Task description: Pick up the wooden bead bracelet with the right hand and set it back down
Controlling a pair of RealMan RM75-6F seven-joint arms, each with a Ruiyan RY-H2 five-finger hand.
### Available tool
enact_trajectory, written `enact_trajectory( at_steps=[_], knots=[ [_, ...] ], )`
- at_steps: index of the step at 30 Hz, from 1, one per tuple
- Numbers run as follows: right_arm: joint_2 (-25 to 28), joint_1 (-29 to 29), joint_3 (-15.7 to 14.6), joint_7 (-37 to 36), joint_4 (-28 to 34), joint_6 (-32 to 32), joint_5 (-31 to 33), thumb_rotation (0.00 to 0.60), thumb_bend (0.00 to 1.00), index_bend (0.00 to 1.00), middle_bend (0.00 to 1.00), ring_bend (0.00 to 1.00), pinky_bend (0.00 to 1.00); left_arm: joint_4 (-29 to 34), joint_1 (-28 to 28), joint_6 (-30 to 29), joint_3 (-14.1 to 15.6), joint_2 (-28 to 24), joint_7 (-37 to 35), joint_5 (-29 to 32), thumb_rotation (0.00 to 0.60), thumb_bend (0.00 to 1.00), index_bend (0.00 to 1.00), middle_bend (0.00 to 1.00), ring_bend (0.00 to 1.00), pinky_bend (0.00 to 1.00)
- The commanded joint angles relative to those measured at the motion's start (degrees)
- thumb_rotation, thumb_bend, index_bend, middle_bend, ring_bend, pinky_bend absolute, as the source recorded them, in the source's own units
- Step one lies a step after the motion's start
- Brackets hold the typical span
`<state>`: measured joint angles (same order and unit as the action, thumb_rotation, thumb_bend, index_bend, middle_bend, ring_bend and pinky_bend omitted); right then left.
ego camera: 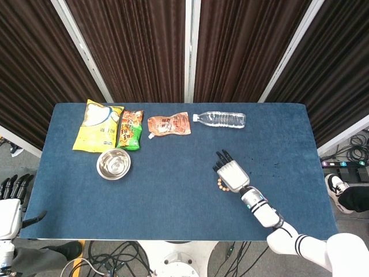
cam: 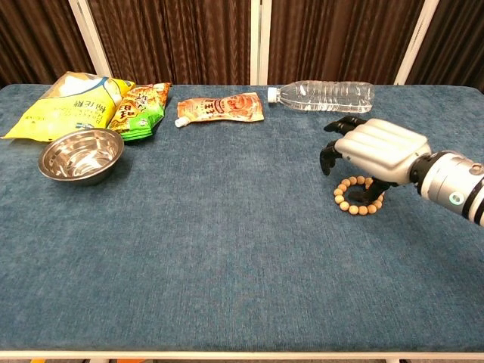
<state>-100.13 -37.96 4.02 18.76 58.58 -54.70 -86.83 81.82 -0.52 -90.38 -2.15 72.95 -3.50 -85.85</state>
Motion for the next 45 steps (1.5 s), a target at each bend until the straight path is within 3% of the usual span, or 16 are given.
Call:
enact_trajectory(
  at_steps=[1, 12, 17, 23, 29, 34, 39, 42, 45],
  knots=[
    [-1.3, -0.1, -0.8, 0.5, -1.9, -0.8, -0.7, 0.600, 0.21, 0.41, 0.33, 0.03, 0.01, -0.4, -0.1, -0.1, 0.0, 0.1, -0.5, 0.0, 0.600, 0.00, 0.11, 0.09, 0.00, 0.00],
    [-3.3, 0.7, -1.9, -1.0, -5.9, -2.3, -0.9, 0.600, 0.31, 0.49, 0.33, 0.05, 0.01, -1.5, -0.2, -0.2, 0.1, 0.5, -2.0, -0.2, 0.600, 0.00, 0.11, 0.09, 0.00, 0.00],
    [-3.3, 1.3, -2.3, -2.6, -6.7, -4.7, -1.8, 0.600, 0.40, 0.61, 0.37, 0.09, 0.06, -1.7, -0.4, -0.6, 0.0, 0.5, -2.5, -0.3, 0.600, 0.00, 0.11, 0.09, 0.00, 0.00],
    [2.2, 2.6, 0.8, -12.9, 1.4, -5.9, 1.5, 0.600, 0.49, 0.67, 0.44, 0.14, 0.07, -1.8, -0.5, -0.7, 0.1, 0.5, -2.8, -0.4, 0.600, 0.00, 0.11, 0.09, 0.00, 0.00],
    [12.7, 3.3, 5.2, -32.2, 15.7, 3.5, 10.9, 0.600, 0.63, 0.68, 0.51, 0.18, 0.07, -1.5, 0.0, -0.4, 0.0, 0.3, -2.9, -1.0, 0.600, 0.00, 0.11, 0.09, 0.00, 0.00],
    [21.1, 3.1, 7.7, -56.7, 23.9, 16.7, 14.8, 0.600, 0.69, 0.68, 0.54, 0.20, 0.07, -0.9, 0.4, -0.2, -0.1, -0.2, -2.4, -1.3, 0.600, 0.00, 0.11, 0.09, 0.00, 0.00],
    [26.0, 3.5, 9.6, -80.8, 27.3, 25.2, 9.7, 0.600, 0.70, 0.68, 0.55, 0.20, 0.04, -0.2, 1.0, 0.0, -0.2, -0.5, -1.7, -1.8, 0.600, 0.00, 0.11, 0.09, 0.00, 0.00],
    [27.4, 4.1, 9.9, -94.6, 28.7, 26.1, 4.8, 0.600, 0.70, 0.68, 0.55, 0.20, 0.01, 0.2, 1.3, 0.4, -0.2, -0.6, -1.4, -2.0, 0.600, 0.00, 0.11, 0.09, 0.00, 0.00],
    [28.3, 3.7, 8.0, -107.4, 28.8, 24.8, -1.9, 0.598, 0.70, 0.67, 0.54, 0.19, 0.00, 0.4, 1.6, 0.6, -0.2, -0.7, -1.0, -2.1, 0.600, 0.00, 0.11, 0.09, 0.00, 0.00]
  ],
)
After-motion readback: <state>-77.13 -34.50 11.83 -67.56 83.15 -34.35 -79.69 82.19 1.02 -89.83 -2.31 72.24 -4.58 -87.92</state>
